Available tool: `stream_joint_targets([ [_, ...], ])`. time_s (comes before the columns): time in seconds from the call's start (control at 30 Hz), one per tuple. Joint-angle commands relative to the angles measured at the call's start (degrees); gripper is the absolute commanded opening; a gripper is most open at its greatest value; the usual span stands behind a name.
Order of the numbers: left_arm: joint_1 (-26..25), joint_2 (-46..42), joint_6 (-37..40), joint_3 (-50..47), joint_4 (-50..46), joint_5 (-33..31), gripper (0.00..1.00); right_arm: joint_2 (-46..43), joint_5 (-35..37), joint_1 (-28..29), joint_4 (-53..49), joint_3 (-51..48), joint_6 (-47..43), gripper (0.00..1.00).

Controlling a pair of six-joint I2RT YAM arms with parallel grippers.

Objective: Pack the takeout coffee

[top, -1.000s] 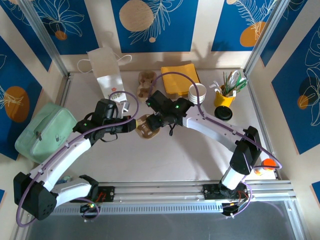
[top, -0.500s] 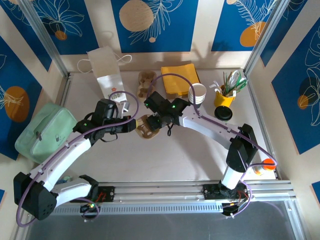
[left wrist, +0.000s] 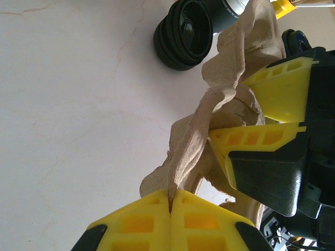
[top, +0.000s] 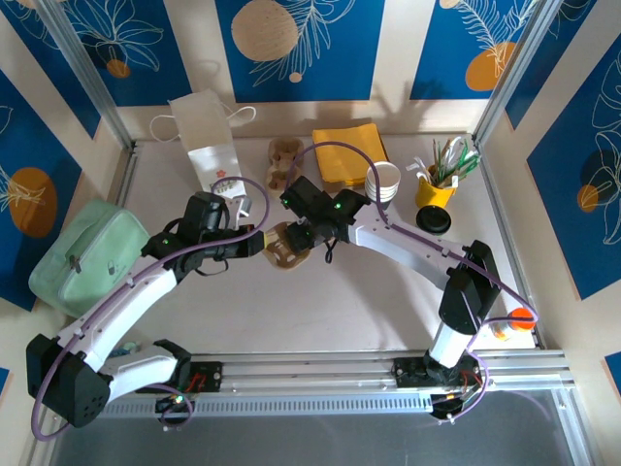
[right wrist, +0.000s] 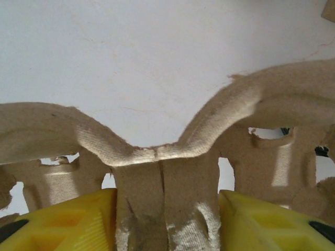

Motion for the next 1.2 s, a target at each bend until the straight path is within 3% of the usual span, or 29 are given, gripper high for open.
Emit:
stream_joint_targets([
  [0.0, -0.34, -0.60, 0.57, 0.01, 1.19, 0.76, 0.01, -0.78, -0.69, -0.58, -0.67, 0.16, 0.40, 0.48],
  [0.1, -0.31, -0.66, 0.43, 0.01, 1.07, 0.63, 0.02, -1.10, -0.93, -0.60, -0.53, -0.17, 0.25, 0.45],
  [0.27, -0.33, -0.94, 0.11, 0.57, 0.94, 0.49, 0.19, -1.32, -0.68, -0.68, -0.89, -0.53, -0.07, 0.43],
  [0.43, 0.53, -1.65, 0.59, 5.31, -5.29, -5.26, 0.49, -1.29, -0.43, -1.30, -2.21, -1.09, -0.13, 0.42],
  [0.5, 2.39, -1.52, 0.78, 8.35, -8.84, -7.22, 0.55, -1.67, -0.44, -1.57, -2.35, -1.67, -0.03, 0.42],
  [0.9, 22.54, 9.08, 1.05, 32.45, -23.71, -18.28, 0.63, -4.30, -2.54, -1.97, -3.78, -4.67, -0.33, 0.41],
  [1.17, 25.22, 19.71, 2.47, 44.63, -22.36, -24.27, 0.64, -5.25, -2.46, -2.01, -4.84, -5.24, -0.02, 0.41],
])
